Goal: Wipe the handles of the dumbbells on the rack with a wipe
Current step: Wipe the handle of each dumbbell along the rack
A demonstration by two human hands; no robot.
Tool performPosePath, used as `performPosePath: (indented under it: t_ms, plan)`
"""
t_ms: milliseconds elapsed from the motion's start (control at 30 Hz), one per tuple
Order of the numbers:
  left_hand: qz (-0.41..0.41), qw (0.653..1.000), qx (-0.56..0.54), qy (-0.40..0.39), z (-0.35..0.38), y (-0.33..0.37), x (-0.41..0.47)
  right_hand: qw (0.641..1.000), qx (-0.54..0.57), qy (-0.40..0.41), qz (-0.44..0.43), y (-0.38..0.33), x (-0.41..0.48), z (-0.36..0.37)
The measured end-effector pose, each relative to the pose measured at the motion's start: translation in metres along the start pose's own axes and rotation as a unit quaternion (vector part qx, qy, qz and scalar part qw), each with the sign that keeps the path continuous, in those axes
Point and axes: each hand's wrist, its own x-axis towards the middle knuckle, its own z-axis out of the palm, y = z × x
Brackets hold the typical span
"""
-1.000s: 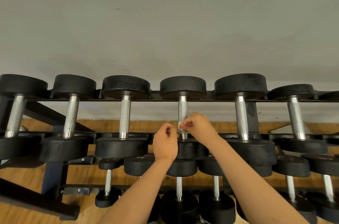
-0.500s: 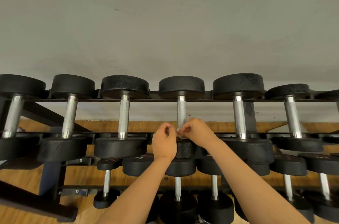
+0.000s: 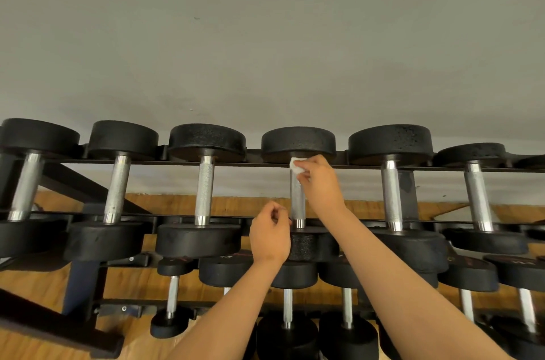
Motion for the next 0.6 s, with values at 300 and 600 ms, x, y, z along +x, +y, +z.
performPosePath:
  t_ms: [300, 600]
  plan:
    - [-0.005, 1.0, -0.001, -0.007, -0.001, 0.003, 0.0, 0.997, -0.052, 0.023, -0.049, 0.013, -0.009, 0.009]
    - [0.0, 1.0, -0.006, -0.006, -0.001, 0.001, 0.0, 0.992, -0.027, 0.015, -0.123, 0.021, -0.023, 0.006]
